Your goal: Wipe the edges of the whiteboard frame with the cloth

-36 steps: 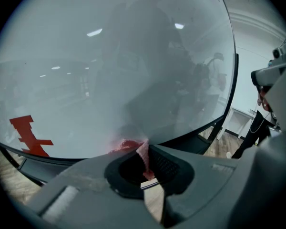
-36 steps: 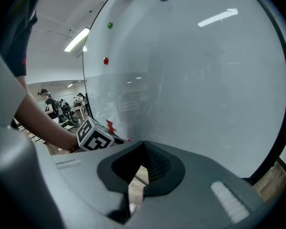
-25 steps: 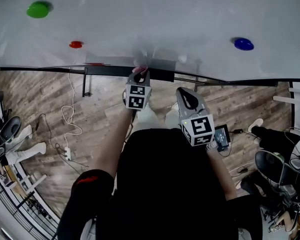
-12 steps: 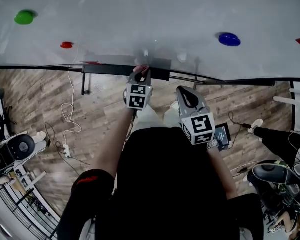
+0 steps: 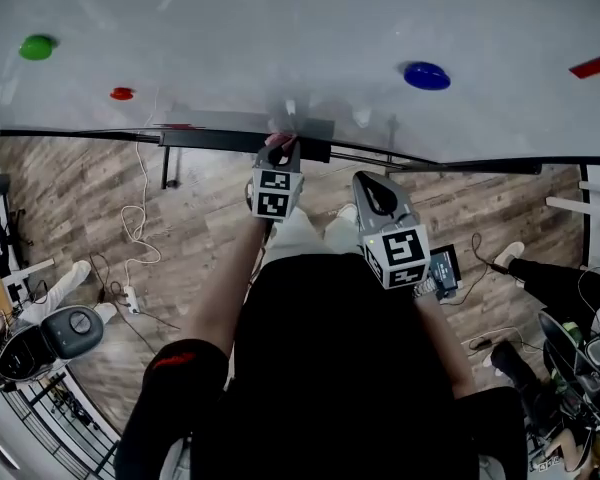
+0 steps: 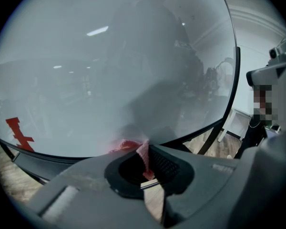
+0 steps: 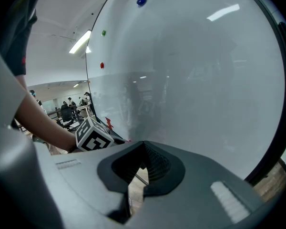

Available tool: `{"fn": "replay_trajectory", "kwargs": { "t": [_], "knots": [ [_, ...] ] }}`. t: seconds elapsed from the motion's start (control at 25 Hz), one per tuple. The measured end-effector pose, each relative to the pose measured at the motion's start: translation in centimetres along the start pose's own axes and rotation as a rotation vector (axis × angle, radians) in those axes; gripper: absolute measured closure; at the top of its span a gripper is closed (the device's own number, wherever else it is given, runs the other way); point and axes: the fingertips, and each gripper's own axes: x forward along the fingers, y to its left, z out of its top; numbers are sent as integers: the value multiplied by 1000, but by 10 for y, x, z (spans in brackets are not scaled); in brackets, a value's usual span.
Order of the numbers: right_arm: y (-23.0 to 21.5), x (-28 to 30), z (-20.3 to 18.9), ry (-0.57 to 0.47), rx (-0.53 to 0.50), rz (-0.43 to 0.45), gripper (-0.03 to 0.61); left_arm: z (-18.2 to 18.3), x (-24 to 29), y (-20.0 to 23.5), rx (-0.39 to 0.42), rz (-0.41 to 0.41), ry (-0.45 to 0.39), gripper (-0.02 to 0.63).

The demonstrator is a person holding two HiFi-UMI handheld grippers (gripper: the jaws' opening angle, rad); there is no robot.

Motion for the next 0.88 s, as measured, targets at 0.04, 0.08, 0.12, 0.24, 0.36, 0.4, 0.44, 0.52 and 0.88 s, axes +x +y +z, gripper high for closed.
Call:
{"fn": "replay_trajectory", "kwargs": {
  "t": [0.04,0.08,0.12,0.24,0.36,0.4,0.44,0.52,0.88],
  "knots": [
    [-1,-1,0,0,-1,2,577,0,0,-1,0,1,0,597],
    [-2,-2,0,1,-1,2,577,1,0,-2,-1,2,1,597],
    [-3,-3,0,1,-1,2,577,2,1,-4,-2,3,1,597],
    [-9,-6,0,-3,-1,4,577,2,3,-10,-6,5,0,597],
    [-13,-10,-4,0,-4,8,577,4,5,-17,-10,8,-3,597],
    [-14,-11,-4,2,-5,10,577,4,6,-18,-10,10,-4,597],
    [-15,-12,-5,3,-5,11,577,5,7,-20,-10,11,-5,597],
    [-18,-15,-6,4,-5,9,577,6,7,-22,-10,11,-8,597],
    [-25,-21,-14,7,-2,-4,577,5,11,-33,-5,12,-13,597]
  ]
}}
